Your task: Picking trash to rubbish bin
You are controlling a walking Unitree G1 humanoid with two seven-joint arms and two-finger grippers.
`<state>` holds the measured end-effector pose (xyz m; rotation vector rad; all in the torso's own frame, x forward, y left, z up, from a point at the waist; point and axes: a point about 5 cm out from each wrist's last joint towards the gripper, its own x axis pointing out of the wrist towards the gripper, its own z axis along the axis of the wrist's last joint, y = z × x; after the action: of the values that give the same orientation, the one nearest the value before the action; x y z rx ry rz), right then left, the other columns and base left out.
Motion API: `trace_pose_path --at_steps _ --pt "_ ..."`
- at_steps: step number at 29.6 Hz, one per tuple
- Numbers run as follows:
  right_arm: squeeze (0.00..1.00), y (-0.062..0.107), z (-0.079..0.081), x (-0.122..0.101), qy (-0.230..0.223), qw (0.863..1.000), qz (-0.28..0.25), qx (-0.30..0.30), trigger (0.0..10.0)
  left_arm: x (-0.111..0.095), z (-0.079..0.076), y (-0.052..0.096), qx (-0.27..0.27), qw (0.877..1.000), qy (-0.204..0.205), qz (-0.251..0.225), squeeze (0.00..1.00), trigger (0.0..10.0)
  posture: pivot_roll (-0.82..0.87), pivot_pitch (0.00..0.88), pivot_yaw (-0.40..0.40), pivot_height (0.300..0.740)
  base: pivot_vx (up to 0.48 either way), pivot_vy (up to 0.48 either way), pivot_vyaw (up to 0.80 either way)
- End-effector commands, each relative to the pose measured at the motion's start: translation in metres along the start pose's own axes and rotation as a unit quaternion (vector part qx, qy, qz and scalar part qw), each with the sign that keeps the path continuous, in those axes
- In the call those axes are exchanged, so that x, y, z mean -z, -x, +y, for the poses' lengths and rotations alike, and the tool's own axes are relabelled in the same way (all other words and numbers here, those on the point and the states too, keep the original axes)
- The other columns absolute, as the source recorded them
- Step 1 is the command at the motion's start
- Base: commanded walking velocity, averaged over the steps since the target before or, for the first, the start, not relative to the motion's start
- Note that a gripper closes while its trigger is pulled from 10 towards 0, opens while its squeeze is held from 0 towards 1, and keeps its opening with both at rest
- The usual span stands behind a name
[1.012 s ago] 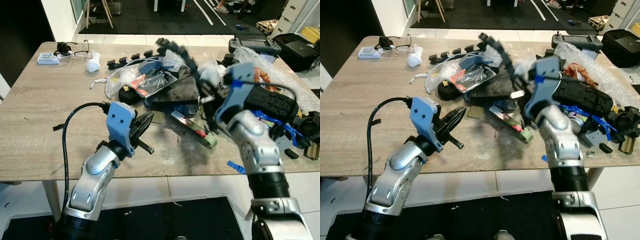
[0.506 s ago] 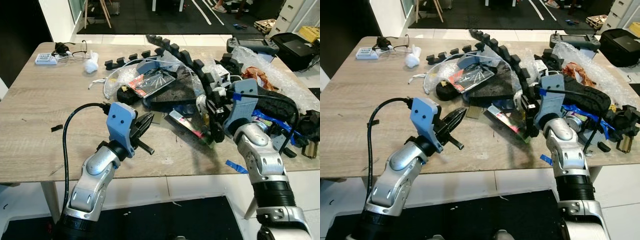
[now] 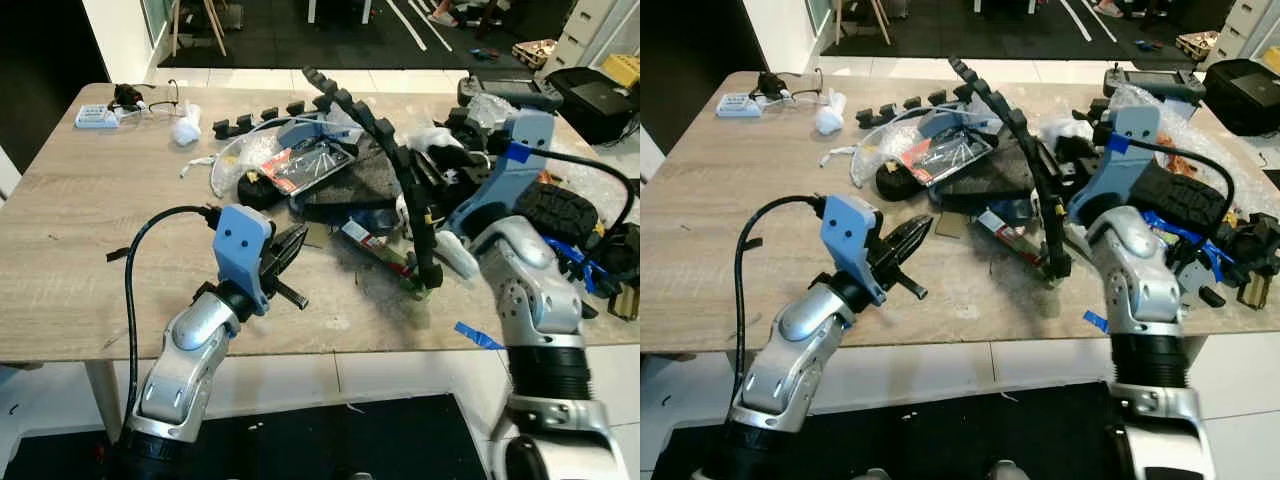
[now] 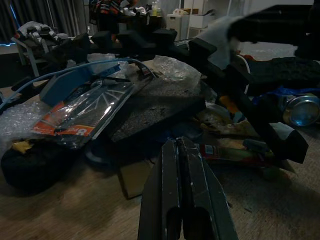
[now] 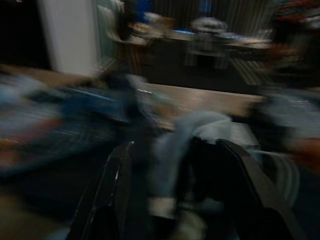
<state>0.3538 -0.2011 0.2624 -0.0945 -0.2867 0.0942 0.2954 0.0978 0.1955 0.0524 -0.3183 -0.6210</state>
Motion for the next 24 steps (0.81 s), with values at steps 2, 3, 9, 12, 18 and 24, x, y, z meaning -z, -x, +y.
trace_pose_path --at_steps 2,3,9,12,18,24 --pt "0.00 0.005 -0.022 0.013 0.025 0.997 0.026 0.069 10.0 0.005 -0.004 0.002 0.009 1.000 -0.002 0.007 0.00 10.0 -0.01 0.151 -0.033 0.740 0.000 0.000 0.00" --pt "0.00 0.007 -0.035 0.014 -0.006 0.993 0.027 0.111 10.0 0.005 -0.004 0.001 0.009 1.000 -0.002 0.007 0.00 10.0 -0.01 0.151 -0.033 0.740 0.000 0.000 0.00" --pt "0.00 0.014 -0.066 0.018 0.120 0.978 0.081 0.150 10.0 0.005 -0.004 0.001 0.010 1.000 -0.002 0.007 0.00 10.0 -0.01 0.147 -0.032 0.740 0.000 0.000 0.00" --pt "0.00 0.018 -0.076 0.025 0.181 0.966 0.114 0.146 10.0 0.005 -0.004 0.002 0.010 1.000 -0.004 0.008 0.00 10.0 -0.01 0.147 -0.032 0.740 0.000 0.000 0.00" --pt "0.00 0.013 -0.074 0.023 -0.007 0.986 0.090 0.141 10.0 0.005 -0.002 0.002 0.007 1.000 -0.007 0.009 0.00 10.0 -0.01 0.151 -0.026 0.740 0.000 0.000 0.00" --pt "0.00 0.002 -0.048 0.010 -0.001 0.998 0.032 0.047 10.0 0.005 -0.001 0.001 0.003 1.000 -0.008 0.009 0.00 10.0 -0.01 0.159 -0.024 0.740 0.000 0.000 0.00"
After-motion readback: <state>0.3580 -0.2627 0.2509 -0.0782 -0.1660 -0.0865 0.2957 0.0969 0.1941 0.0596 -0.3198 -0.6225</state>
